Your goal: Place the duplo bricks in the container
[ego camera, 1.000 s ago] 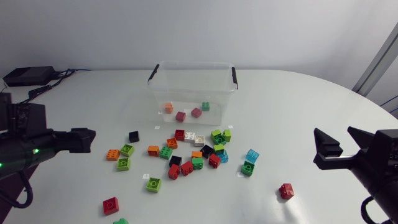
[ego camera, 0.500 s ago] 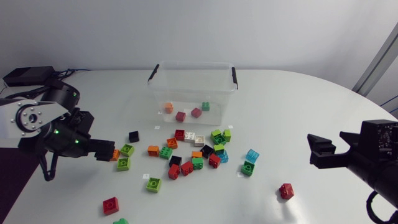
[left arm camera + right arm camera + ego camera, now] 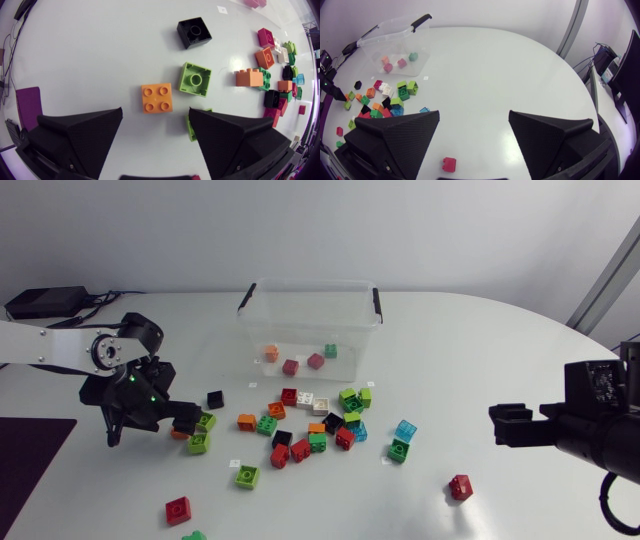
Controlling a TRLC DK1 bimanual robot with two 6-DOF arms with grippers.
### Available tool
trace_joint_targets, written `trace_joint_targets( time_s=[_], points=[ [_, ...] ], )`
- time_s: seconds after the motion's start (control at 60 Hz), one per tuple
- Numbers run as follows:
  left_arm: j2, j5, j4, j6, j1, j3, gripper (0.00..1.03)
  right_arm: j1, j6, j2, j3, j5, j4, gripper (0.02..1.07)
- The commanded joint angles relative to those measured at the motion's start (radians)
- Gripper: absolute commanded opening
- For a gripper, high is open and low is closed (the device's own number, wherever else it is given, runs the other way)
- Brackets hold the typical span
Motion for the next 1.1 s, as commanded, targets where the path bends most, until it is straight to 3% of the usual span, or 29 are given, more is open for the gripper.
trace_joint_targets(
  time_s=[0.0, 0.217, 0.417, 0.767, 1.083],
  points=[
    [0.047, -0.013, -0.002, -0.022, 0.008, 0.026, 0.87, 0.005, 0.052, 0.057, 0.038, 0.000, -0.035, 1.00],
    [0.088, -0.013, 0.044, -0.045, 0.025, 0.033, 0.77, -0.001, 0.070, 0.144, 0.055, 0.001, -0.050, 0.97],
    [0.094, -0.013, 0.064, -0.048, 0.016, 0.035, 0.74, -0.004, 0.073, 0.164, 0.049, 0.001, -0.045, 0.97],
    [0.099, -0.008, 0.075, -0.060, 0.005, 0.035, 0.50, -0.013, 0.070, 0.233, 0.050, 0.006, -0.056, 0.97],
    [0.099, 0.012, 0.064, -0.069, 0.002, 0.029, 0.38, -0.024, 0.053, 0.299, 0.066, 0.012, -0.090, 0.97]
  ],
)
